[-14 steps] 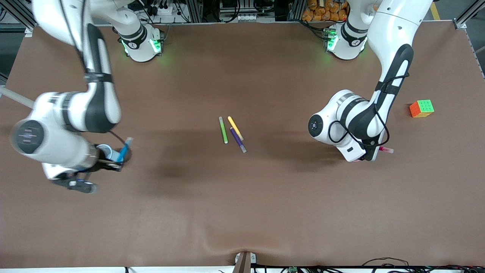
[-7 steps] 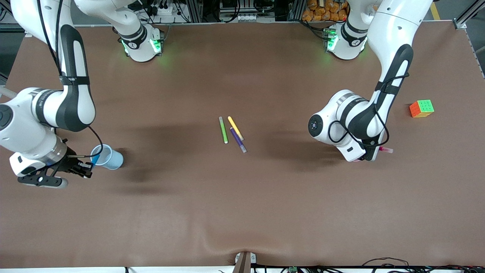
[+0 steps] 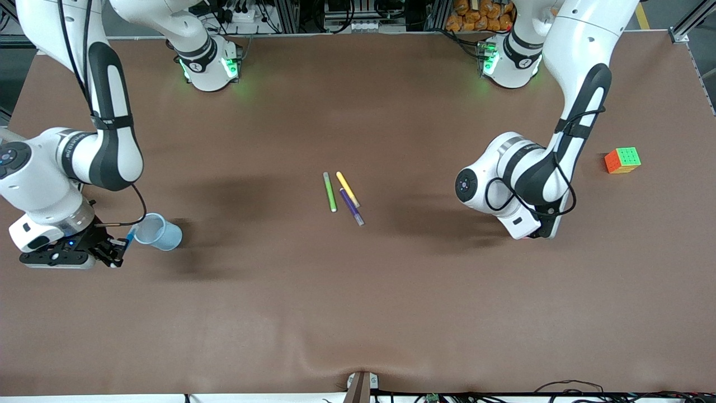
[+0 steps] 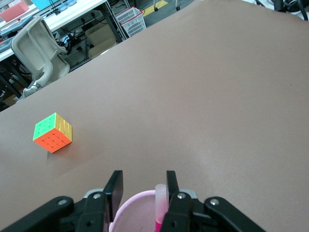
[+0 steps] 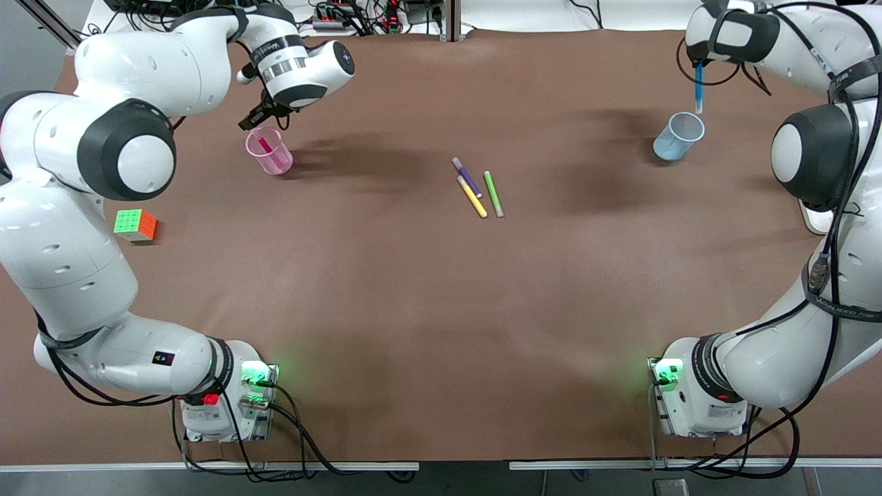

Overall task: Place pink and blue markers in matching cups
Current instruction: 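Drop the pink marker into the pink cup with the left gripper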

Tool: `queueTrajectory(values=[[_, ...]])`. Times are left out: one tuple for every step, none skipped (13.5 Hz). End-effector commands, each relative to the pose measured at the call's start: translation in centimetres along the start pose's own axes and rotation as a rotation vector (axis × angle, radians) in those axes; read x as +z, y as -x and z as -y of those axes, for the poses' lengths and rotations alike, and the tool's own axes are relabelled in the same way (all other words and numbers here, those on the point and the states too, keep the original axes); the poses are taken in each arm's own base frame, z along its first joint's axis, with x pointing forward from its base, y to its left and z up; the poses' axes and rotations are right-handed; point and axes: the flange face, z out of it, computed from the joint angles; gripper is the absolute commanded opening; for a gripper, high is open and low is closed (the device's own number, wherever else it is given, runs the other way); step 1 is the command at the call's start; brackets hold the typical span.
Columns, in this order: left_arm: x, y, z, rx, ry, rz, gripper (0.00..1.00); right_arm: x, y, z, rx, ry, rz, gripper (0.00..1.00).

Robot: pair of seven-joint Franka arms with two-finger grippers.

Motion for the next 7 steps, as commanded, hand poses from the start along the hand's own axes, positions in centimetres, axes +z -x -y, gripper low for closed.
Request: queueTrajectory(values=[[-1.7, -1.7, 0.7, 0.008, 0.017, 0.009, 0.44, 0.1, 2.4, 0.1, -0.015, -0.008, -0.035, 0.00], [-2.3, -2.4, 1.1, 0.024, 0.017, 0.038, 0.44, 0.6, 3.0, 0.3, -0.015, -0.002, -0.044, 0.00], [-2.7, -3.6, 1.5, 0.035, 0.016, 0.071, 0.44, 0.9, 3.5, 0.3, -0.013, 0.005, -0.057, 0.00], [-3.4, -4.8, 2.0, 0.043, 0.019, 0.112, 0.44, 1.4, 4.1, 0.6, -0.013, 0.010, -0.069, 0.00], [-4.0, -5.5, 2.4, 0.062, 0.025, 0.148, 0.45, 1.7, 4.6, 0.8, -0.012, 0.015, -0.077, 0.00], [-4.6, -6.4, 2.6, 0.072, 0.033, 0.177, 0.47, 2.0, 4.9, 1.0, -0.011, 0.017, -0.083, 0.00], [-5.1, -7.4, 2.9, 0.073, 0.041, 0.212, 0.50, 2.2, 5.3, 1.1, -0.008, 0.017, -0.077, 0.00]])
